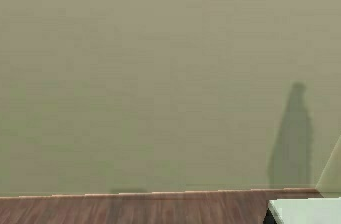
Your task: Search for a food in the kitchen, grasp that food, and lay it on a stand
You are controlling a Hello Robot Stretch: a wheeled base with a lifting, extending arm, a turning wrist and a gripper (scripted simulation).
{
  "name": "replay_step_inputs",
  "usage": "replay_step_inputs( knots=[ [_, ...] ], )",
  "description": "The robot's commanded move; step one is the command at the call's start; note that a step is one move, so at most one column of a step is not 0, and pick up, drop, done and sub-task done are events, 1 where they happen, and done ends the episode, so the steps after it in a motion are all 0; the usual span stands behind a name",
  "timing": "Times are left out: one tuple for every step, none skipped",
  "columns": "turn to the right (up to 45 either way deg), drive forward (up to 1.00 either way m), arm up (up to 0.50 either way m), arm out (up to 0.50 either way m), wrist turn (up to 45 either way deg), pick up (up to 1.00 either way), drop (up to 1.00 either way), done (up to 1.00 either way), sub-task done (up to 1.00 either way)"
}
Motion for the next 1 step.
replay_step_inputs(
  knots=[
    [0.0,0.0,0.0,0.0,0.0,0.0,1.0,0.0,0.0]
  ],
)
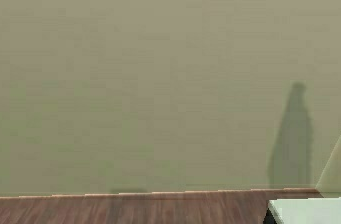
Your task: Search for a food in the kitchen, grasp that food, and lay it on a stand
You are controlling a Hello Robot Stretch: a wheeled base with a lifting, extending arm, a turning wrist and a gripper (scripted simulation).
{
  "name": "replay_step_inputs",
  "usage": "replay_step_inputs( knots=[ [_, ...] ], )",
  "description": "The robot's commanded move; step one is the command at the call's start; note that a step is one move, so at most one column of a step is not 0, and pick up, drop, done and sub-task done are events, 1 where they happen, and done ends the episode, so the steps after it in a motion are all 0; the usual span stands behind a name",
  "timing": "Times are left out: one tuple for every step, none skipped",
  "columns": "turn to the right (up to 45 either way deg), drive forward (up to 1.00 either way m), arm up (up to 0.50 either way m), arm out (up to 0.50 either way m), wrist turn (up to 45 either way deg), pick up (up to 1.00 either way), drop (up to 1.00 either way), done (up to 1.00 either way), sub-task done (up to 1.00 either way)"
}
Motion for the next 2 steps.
replay_step_inputs(
  knots=[
    [0.0,0.0,0.0,-0.1,0.0,0.0,0.0,0.0,0.0],
    [0.0,0.0,0.0,0.0,0.0,0.0,0.0,1.0,0.0]
  ],
)
